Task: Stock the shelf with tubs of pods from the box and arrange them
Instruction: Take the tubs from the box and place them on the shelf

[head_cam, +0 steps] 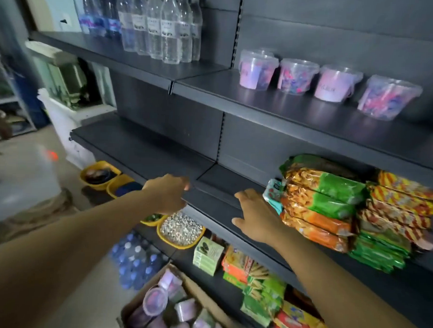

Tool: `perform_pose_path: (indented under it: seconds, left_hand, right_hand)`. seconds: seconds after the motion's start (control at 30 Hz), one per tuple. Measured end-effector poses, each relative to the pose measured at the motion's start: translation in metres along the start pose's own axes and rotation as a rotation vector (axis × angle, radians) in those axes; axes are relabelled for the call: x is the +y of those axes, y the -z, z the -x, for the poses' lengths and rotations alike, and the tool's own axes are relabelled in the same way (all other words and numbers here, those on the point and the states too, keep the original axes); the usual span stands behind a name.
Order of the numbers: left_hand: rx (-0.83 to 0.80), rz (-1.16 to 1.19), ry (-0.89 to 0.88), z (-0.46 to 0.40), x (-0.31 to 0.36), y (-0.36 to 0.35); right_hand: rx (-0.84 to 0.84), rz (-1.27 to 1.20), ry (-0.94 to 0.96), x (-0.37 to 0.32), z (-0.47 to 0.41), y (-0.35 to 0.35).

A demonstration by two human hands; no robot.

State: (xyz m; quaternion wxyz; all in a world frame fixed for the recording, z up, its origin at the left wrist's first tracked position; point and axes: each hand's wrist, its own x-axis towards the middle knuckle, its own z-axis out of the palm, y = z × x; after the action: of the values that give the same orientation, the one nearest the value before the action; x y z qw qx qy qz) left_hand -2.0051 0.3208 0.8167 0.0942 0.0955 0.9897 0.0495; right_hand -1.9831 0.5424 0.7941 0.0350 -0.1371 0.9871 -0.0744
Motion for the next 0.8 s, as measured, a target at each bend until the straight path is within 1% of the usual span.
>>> perform_pose_path:
  seconds: [0.1, 0.2, 0.33, 0.43, 0.6, 0.8]
  left_hand:
    - [-0.077, -0.011, 0.046, 0.022, 0.011, -0.049]
    - [-0.156, 0.041, 0.082, 0.039, 0.016, -0.092]
    - [-0.206, 0.092, 0.102, 0.053, 0.013, -0.142]
    - [-0.262, 0.131, 0.131, 0.061, 0.001, -0.184]
    - [-0.415, 0.175, 0.21, 0.071, -0.031, -0.257]
    - [-0.554, 0.198, 0.185, 0.073, -0.068, -0.346]
  right_hand:
    - [-0.086, -0.024, -0.009, 0.018, 0.025, -0.037]
    - [-0.179, -0.03, -0.016, 0.029, 0.048, -0.071]
    - [-0.271, -0.021, -0.035, 0.036, 0.065, -0.113]
    - [-0.345, -0.041, -0.054, 0.033, 0.075, -0.149]
    - [-0.484, -0.089, -0.108, 0.017, 0.086, -0.224]
    - [-0.632, -0.15, -0.237, 0.0, 0.099, -0.324]
